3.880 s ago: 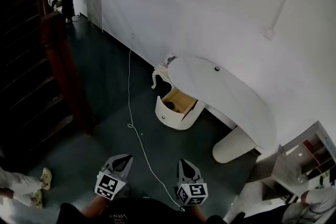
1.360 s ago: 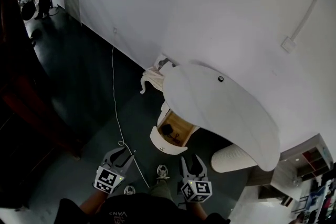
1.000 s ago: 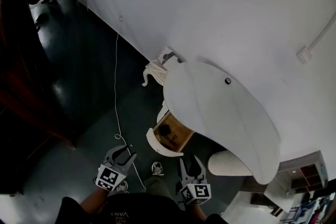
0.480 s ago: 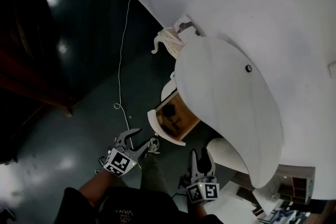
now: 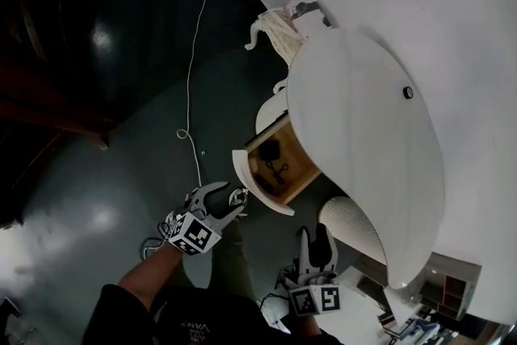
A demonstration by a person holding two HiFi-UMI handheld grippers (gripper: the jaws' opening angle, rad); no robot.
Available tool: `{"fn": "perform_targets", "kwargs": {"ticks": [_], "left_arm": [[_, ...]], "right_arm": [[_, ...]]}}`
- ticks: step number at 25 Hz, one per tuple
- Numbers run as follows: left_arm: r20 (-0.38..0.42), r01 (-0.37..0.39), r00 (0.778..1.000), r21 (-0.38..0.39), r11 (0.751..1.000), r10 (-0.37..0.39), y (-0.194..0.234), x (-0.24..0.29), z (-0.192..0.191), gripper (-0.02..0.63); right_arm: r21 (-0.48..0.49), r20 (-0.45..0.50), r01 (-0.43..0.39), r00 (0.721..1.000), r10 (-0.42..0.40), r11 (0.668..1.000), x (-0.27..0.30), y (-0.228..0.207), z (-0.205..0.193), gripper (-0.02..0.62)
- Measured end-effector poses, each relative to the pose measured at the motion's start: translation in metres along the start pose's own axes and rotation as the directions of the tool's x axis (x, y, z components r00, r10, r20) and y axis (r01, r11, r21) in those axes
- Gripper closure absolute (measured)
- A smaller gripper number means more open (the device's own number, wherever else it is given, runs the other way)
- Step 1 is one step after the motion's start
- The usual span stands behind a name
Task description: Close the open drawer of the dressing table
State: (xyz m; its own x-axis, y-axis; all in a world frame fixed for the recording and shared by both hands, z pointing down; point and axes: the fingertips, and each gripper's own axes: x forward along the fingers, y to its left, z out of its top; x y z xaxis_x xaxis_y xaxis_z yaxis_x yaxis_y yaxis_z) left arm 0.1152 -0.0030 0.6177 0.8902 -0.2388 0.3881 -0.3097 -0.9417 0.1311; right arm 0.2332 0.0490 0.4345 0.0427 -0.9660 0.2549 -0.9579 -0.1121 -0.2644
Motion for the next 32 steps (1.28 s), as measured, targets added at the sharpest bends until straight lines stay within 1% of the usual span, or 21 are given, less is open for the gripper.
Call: {"fn": "perform_targets", "kwargs": {"ticks": [2,6,10,14,17,26,29,32], "left_arm": [[-0.008,0.010,1.000,-0.004,1.000,-0.010,-0.002,0.009,-0.009,0.359],[-0.015,0.017,1.000,-0.018,1.000,-0.017,-0.002,0.023,-0.021,0.350],[-0.017,0.022,1.000,-0.001,1.000,-0.022,0.001,0.032,-0.027,0.345],[-0.023,0.038,0.999,0.032,0.999,-0.037,-0.001,0.043,-0.030,0.343],[-0.025,0.044,0.999,0.036,0.998,-0.043,-0.002,0.052,-0.033,0.342],[-0.007,0.025,1.000,0.007,1.000,-0.025,-0.004,0.068,-0.030,0.339],[-0.001,0.022,1.000,0.005,1.000,-0.022,-0.004,0.070,-0.029,0.337],[0.004,0.025,1.000,0.007,1.000,-0.025,-0.002,0.078,-0.026,0.337]], "right_arm": [[0.015,0.010,-0.015,1.000,0.015,1.000,0.003,0.003,-0.001,0.402],[0.006,-0.005,-0.025,1.000,0.025,1.000,0.007,0.001,-0.012,0.402],[0.003,-0.050,-0.039,0.998,0.039,0.999,0.012,0.003,-0.029,0.402],[0.004,-0.069,-0.051,0.996,0.051,0.999,0.018,0.003,-0.037,0.402],[0.001,-0.083,-0.057,0.995,0.057,0.998,0.021,0.003,-0.041,0.402],[-0.028,-0.097,-0.071,0.993,0.068,0.997,0.034,-0.004,-0.042,0.402],[-0.026,-0.087,-0.078,0.993,0.075,0.997,0.038,-0.001,-0.039,0.403],[-0.042,-0.113,-0.075,0.991,0.070,0.996,0.038,-0.008,-0.042,0.403]]}}
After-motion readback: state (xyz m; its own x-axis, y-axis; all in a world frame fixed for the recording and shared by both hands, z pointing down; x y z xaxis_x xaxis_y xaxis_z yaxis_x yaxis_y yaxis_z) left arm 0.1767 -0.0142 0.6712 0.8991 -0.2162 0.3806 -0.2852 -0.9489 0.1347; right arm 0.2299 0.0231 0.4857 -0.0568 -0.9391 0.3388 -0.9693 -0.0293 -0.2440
